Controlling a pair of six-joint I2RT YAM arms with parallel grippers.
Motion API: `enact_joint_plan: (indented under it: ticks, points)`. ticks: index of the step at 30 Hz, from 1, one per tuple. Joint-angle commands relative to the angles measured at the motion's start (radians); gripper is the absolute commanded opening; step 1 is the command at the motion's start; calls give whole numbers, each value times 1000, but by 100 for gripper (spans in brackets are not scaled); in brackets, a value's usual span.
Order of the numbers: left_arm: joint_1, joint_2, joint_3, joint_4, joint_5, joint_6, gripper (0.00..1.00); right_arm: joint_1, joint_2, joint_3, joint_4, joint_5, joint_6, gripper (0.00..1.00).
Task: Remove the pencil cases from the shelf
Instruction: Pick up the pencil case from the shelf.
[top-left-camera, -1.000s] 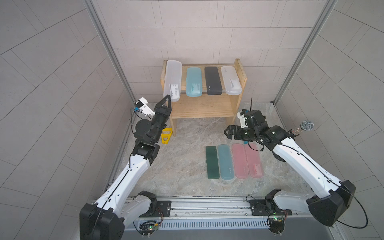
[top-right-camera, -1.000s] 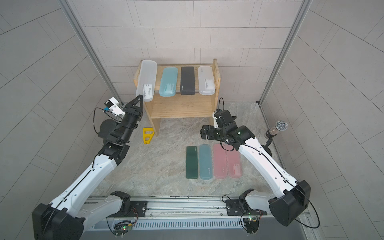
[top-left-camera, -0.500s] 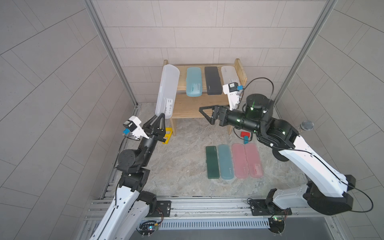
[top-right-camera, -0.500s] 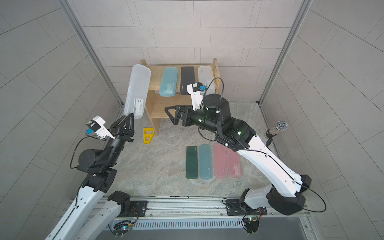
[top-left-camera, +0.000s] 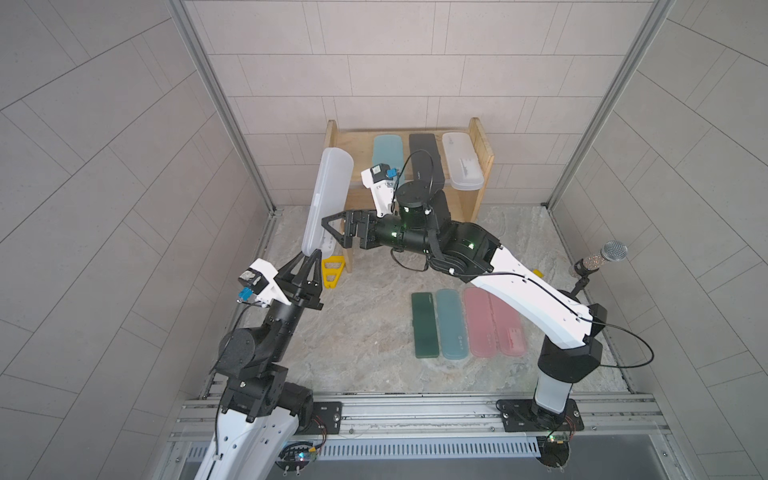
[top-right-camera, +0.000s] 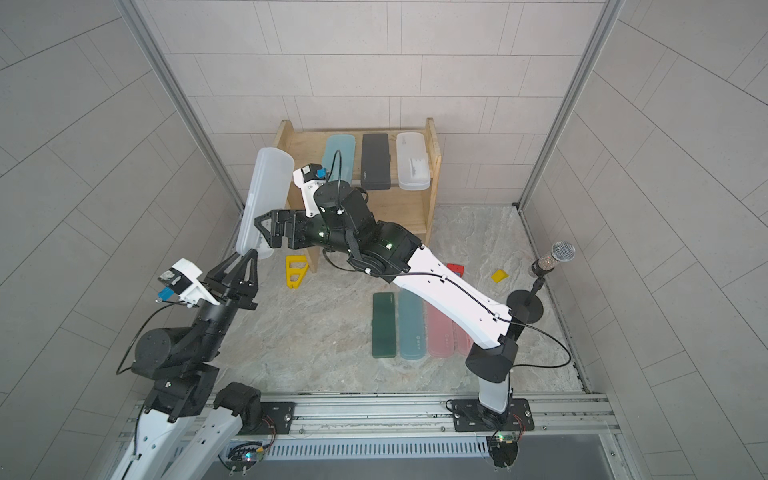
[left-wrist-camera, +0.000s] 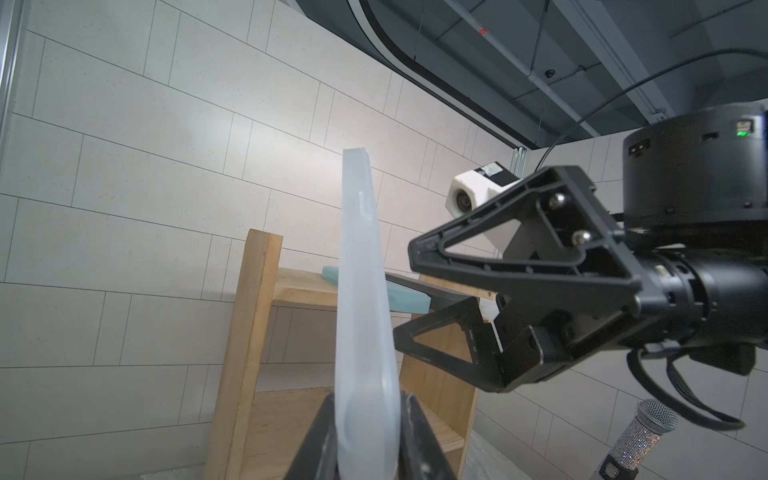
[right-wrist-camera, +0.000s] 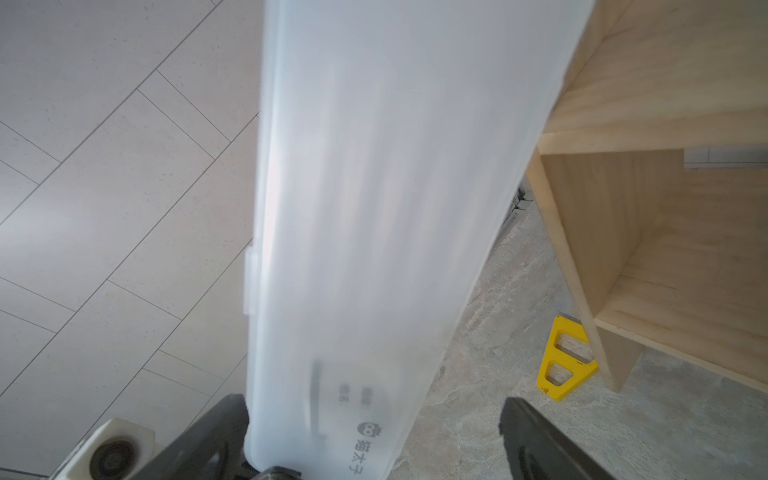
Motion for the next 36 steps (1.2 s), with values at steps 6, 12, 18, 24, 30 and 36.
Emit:
enact_joint_plan:
  ticks: [6,12,18,24,30,36]
  points:
    - [4,-26,10,-5,47,29,0,0,54,101,-19,26,16,100]
    - [4,-28,28,-15,47,39,0,0,90,155,-97,55,-6,100]
    - [4,-22,33,-17,60,44,0,-1,100,151,-100,70,-23,100]
    - [4,-25,37,-38,80,48,0,-1,115,146,-61,64,-23,94]
    - [4,-24,48,-71,95,43,0,0,101,114,-45,59,-44,55]
    - [4,-19,58,-129,-53,-15,100,-18,-23,-65,-86,73,-115,54]
